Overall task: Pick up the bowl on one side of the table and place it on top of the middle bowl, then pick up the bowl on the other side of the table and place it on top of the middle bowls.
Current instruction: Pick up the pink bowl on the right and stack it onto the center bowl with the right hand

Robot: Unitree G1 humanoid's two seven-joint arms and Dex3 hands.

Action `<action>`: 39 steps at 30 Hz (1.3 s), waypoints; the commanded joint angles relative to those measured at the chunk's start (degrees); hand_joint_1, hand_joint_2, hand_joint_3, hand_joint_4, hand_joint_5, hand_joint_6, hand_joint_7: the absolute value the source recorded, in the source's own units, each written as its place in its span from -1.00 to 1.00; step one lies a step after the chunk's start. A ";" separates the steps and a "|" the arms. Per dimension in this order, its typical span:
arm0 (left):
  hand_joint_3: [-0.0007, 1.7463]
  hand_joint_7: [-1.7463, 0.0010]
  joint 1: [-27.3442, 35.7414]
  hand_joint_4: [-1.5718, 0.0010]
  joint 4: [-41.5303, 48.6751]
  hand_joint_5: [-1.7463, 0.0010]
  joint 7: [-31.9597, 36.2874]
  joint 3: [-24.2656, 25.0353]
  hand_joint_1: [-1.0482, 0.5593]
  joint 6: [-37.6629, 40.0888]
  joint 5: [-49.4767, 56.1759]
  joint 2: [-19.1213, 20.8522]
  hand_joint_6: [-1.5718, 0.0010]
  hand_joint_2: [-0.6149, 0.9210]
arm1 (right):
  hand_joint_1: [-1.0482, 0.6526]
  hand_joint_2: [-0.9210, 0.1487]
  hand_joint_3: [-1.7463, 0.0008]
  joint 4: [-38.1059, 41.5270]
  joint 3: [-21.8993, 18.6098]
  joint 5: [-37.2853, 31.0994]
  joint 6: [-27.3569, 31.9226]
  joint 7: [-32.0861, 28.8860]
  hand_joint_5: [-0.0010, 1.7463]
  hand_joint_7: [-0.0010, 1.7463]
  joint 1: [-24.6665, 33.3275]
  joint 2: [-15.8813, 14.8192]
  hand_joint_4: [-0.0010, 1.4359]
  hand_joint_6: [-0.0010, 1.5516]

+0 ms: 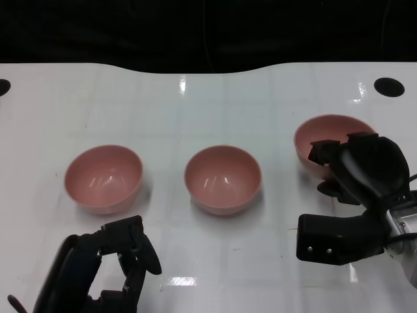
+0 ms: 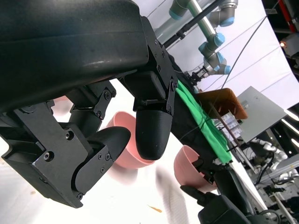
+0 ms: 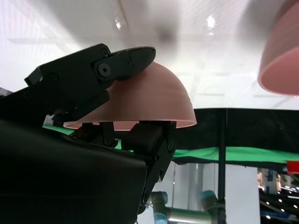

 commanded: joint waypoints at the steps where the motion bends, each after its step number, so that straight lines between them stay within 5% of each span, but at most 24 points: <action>1: 0.76 -0.74 -0.04 -0.12 -0.53 -0.96 0.41 0.33 0.25 0.76 0.05 0.22 -0.06 0.17 | -0.06 -0.40 0.05 -4.46 -0.83 0.94 -0.49 1.07 1.00 0.96 -0.09 -1.26 0.33 -0.08; 9: 0.76 -0.70 -0.07 -0.12 -0.62 -0.93 0.17 0.29 0.25 0.99 -0.49 0.16 -0.06 0.17 | -0.02 0.03 -0.30 -16.55 -2.29 3.43 0.99 9.50 1.00 1.00 -0.35 -0.31 0.36 -0.10; 29: 0.80 -0.72 0.66 -0.12 -1.41 -0.95 0.34 0.17 0.22 1.12 0.35 0.29 -0.07 0.14 | -0.05 0.18 -0.59 -17.90 -1.16 5.97 -5.59 12.74 1.00 1.00 -2.64 5.40 0.44 -0.03; 38: 0.78 -0.72 0.78 -0.13 -1.85 -0.93 0.82 0.19 0.24 0.60 1.05 0.04 -0.07 0.15 | -0.09 0.02 -0.32 -16.34 1.03 5.68 -5.65 15.61 1.00 1.00 -3.88 7.97 0.38 -0.09; 39: 0.78 -0.72 0.83 -0.13 -1.97 -0.93 0.81 0.18 0.23 0.82 1.11 0.02 -0.06 0.16 | -0.09 -0.04 -0.23 -15.99 1.36 5.49 -5.60 15.99 1.00 0.59 -4.06 8.13 0.38 0.02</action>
